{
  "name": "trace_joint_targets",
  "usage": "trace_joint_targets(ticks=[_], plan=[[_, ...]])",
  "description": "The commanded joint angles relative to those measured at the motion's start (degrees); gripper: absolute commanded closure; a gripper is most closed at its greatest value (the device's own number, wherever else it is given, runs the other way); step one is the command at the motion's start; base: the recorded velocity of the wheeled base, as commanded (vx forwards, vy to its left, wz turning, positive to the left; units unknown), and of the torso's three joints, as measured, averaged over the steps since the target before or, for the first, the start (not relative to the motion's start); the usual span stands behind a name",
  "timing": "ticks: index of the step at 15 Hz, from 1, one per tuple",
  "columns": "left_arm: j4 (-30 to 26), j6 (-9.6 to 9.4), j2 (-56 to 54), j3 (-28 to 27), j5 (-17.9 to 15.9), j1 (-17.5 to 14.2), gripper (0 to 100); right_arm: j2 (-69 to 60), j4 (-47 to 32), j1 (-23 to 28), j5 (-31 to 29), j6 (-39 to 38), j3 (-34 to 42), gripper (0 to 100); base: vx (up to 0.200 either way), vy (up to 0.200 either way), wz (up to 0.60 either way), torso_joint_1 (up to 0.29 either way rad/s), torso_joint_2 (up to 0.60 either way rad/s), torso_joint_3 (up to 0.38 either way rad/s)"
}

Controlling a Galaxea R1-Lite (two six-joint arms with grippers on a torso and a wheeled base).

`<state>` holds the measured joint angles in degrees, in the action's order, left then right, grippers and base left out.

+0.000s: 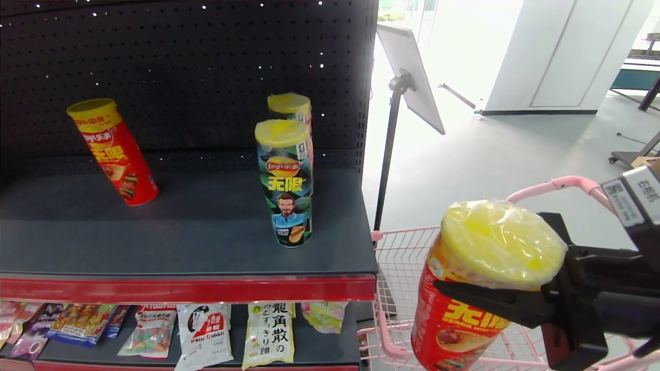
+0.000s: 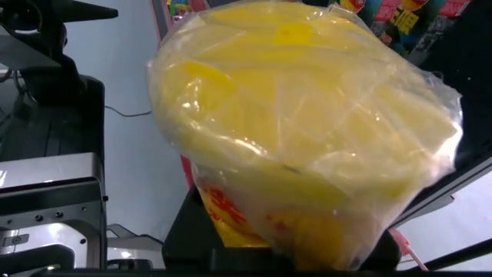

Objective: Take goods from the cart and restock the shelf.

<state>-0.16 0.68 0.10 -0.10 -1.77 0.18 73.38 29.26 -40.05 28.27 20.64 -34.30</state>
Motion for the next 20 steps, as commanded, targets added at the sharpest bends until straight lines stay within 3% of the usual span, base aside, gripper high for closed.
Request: trace_joint_targets(ticks=[1,8,20], plan=[[-0.02,0.02,0.08,0.01,0.01,-0.01,0,0.01,0.01,-0.03,0.03,0.02,0.11,100,0.000,0.000,0.00,0.183,-0.41,-0.227],[-0.02,0.02,0.08,0.01,0.01,-0.01,0,-0.34,0.01,-1.97,1.96,0.10,2.31,100,0.000,0.000,0.00,0.013,-0.03,-0.015],[-0.02,-0.07,0.08,0.01,0.01,-0.01,0,4.23,0.10,-3.64,1.35,0.02,-1.99,100,0.000,0.000,0.00,0.000,0.00,0.000]])
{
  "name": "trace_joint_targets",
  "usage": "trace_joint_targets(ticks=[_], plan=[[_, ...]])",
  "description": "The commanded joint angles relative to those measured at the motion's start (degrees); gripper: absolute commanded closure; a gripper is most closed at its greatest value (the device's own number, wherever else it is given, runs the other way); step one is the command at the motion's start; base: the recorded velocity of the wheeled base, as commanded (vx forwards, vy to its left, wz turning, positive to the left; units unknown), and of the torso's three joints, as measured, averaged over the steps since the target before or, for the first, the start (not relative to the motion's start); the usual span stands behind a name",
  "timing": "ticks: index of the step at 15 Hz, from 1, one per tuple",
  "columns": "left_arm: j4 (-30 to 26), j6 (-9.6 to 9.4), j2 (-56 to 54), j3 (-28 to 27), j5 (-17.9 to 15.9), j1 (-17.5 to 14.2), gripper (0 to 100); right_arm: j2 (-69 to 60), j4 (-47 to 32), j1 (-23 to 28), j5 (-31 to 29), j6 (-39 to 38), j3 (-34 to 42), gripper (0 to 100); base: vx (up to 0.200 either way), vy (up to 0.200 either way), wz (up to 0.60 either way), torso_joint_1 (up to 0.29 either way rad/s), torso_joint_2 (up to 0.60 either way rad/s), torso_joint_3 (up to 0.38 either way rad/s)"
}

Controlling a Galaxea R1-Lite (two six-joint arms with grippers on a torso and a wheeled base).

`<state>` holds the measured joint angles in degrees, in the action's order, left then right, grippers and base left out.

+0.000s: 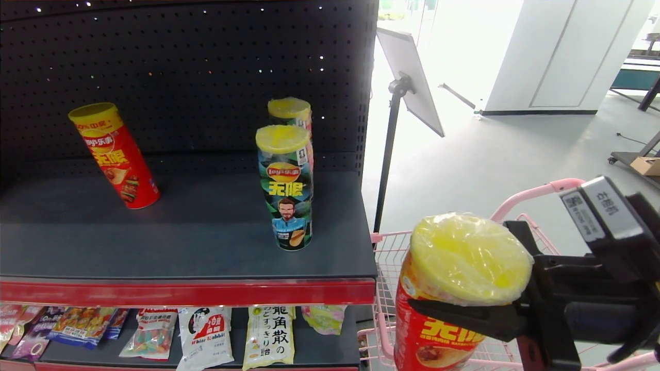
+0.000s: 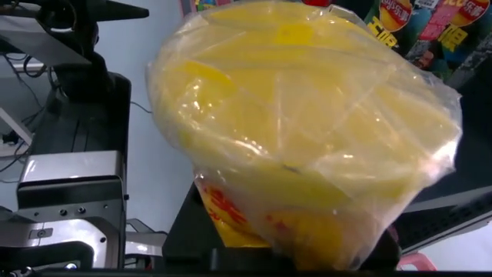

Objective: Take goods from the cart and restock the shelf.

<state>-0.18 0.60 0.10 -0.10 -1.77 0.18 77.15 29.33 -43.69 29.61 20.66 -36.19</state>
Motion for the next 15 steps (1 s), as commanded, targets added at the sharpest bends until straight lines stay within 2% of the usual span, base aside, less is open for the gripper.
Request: trace_joint_targets(ticks=[1,2,15], plan=[[0.01,0.02,0.08,0.01,0.01,-0.01,0,0.37,-0.06,0.27,0.01,-0.01,-0.02,100,0.000,0.000,0.00,0.000,0.00,0.000],[0.01,0.02,0.08,0.01,0.01,-0.01,0,0.28,0.02,0.36,0.01,-0.01,-0.02,100,0.000,0.000,0.00,0.000,0.00,0.000],[0.01,0.11,0.08,0.01,0.01,-0.01,0,1.51,0.02,0.36,0.18,-0.01,-0.90,100,0.000,0.200,0.00,0.003,0.00,0.001]])
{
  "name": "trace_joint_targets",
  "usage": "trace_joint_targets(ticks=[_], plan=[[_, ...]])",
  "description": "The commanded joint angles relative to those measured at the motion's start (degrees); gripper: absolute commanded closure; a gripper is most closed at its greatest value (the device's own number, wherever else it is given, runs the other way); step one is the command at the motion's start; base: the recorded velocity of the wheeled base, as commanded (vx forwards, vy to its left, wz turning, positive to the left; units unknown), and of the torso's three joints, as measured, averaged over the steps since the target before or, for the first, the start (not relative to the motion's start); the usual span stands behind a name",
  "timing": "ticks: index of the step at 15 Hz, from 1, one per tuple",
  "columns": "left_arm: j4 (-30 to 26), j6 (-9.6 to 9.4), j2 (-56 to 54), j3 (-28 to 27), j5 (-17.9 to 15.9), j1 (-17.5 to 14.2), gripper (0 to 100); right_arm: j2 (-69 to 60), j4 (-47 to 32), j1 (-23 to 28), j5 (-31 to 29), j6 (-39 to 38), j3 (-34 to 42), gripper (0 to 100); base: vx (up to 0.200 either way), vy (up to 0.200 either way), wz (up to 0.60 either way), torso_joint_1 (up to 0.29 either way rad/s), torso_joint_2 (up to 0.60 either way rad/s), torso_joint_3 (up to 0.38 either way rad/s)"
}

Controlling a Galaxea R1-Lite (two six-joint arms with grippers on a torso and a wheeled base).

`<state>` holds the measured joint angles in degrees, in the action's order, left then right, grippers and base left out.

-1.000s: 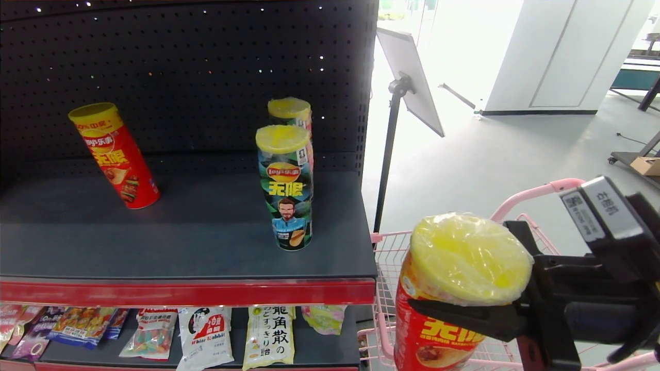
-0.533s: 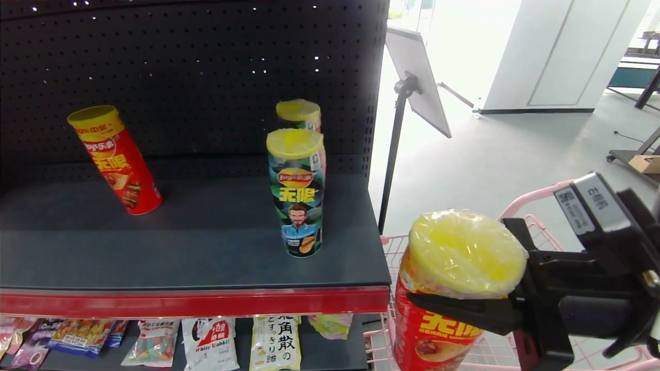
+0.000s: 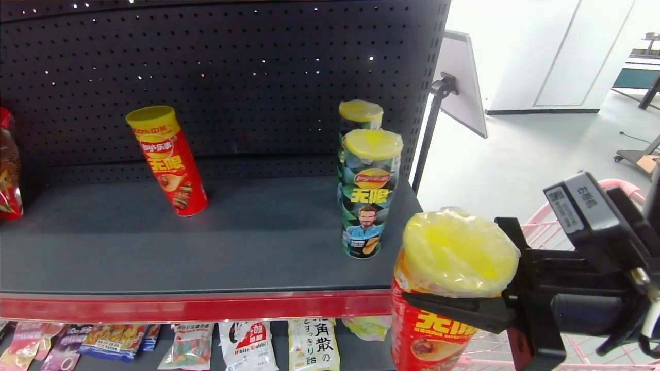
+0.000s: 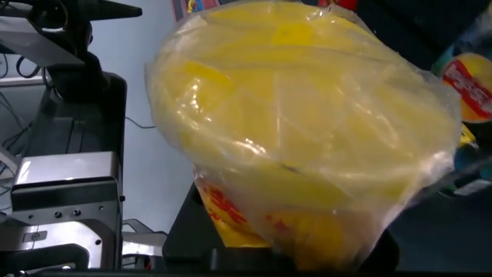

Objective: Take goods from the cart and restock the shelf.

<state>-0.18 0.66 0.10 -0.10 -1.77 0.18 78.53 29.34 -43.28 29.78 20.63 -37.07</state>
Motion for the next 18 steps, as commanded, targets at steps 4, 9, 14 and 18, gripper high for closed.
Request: trace_joint_targets(ticks=[4,9,14,18], plan=[[0.01,-0.04,0.08,0.01,0.01,-0.01,0,-0.13,0.01,-0.05,0.10,0.03,0.33,100,0.000,0.200,0.00,-0.001,0.00,0.001],[0.01,-0.04,0.08,0.01,0.01,-0.01,0,-0.48,0.01,-0.05,0.01,0.03,0.60,100,0.000,0.200,0.00,0.005,0.00,0.006],[0.01,0.04,0.08,0.01,0.01,-0.01,0,-0.48,0.01,-0.05,0.01,0.03,0.68,100,0.000,0.200,0.00,0.002,0.01,0.001],[0.01,0.04,0.08,0.01,0.01,-0.01,0,-0.48,0.01,-0.05,0.10,0.03,0.68,100,0.000,0.200,0.00,-0.001,0.00,0.002]])
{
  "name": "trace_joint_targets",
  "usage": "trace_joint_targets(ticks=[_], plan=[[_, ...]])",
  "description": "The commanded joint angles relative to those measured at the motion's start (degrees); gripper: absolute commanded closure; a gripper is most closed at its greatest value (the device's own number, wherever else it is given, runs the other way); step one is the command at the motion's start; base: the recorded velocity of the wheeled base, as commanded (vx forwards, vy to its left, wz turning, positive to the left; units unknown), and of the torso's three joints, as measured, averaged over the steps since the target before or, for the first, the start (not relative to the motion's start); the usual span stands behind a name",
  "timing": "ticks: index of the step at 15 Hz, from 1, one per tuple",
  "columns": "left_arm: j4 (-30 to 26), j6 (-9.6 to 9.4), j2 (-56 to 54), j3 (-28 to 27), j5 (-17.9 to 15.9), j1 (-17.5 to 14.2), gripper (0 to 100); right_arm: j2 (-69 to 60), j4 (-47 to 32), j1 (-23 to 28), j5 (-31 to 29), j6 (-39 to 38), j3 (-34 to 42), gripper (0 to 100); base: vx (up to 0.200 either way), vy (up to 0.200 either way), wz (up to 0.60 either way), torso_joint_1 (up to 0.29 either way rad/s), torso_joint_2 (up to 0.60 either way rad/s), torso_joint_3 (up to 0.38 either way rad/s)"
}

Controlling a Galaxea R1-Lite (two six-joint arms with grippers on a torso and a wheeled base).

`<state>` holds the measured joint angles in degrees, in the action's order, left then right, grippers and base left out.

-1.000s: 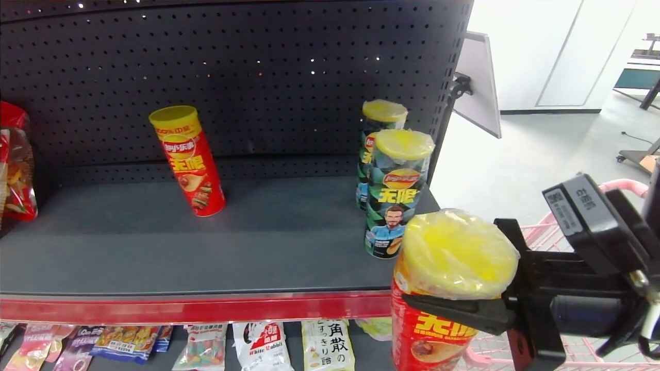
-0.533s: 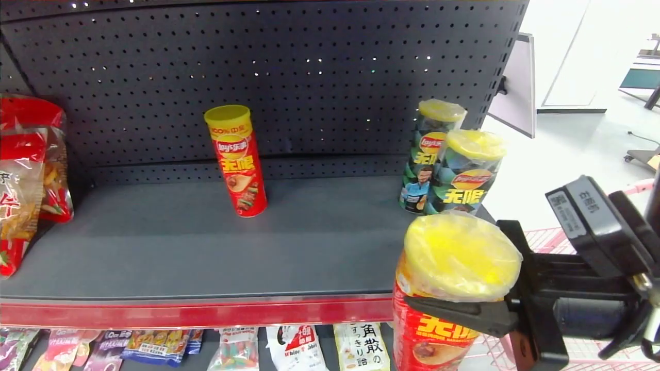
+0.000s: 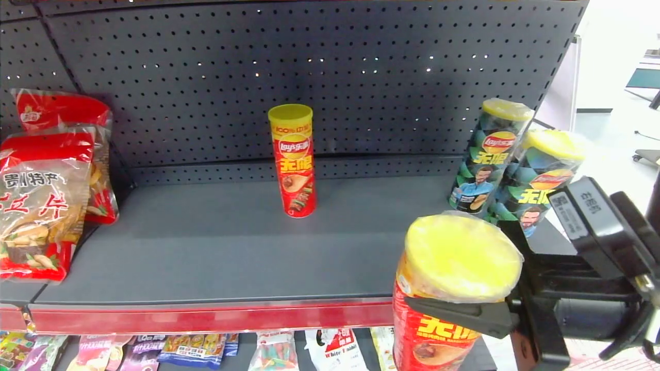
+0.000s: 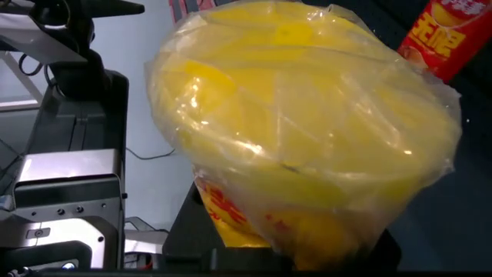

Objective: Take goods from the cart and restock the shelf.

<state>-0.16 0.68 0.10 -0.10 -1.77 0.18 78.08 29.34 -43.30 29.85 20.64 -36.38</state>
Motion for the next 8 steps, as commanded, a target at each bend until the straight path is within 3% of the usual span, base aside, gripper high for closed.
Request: trace_joint_targets(ticks=[1,2,8], plan=[[-0.02,0.02,0.08,0.01,0.01,-0.01,0,-0.03,0.01,-0.03,0.03,0.02,0.08,100,0.000,0.200,0.00,-0.002,0.00,0.002],[-0.02,0.02,0.08,0.01,0.01,-0.01,0,-0.03,0.01,-0.03,0.03,0.02,0.08,100,0.000,0.200,0.00,0.002,0.00,0.002],[-0.02,0.02,0.08,0.01,0.01,-0.01,0,-0.74,0.10,-0.03,0.03,0.02,1.57,100,0.000,0.000,0.00,0.000,0.00,0.000]])
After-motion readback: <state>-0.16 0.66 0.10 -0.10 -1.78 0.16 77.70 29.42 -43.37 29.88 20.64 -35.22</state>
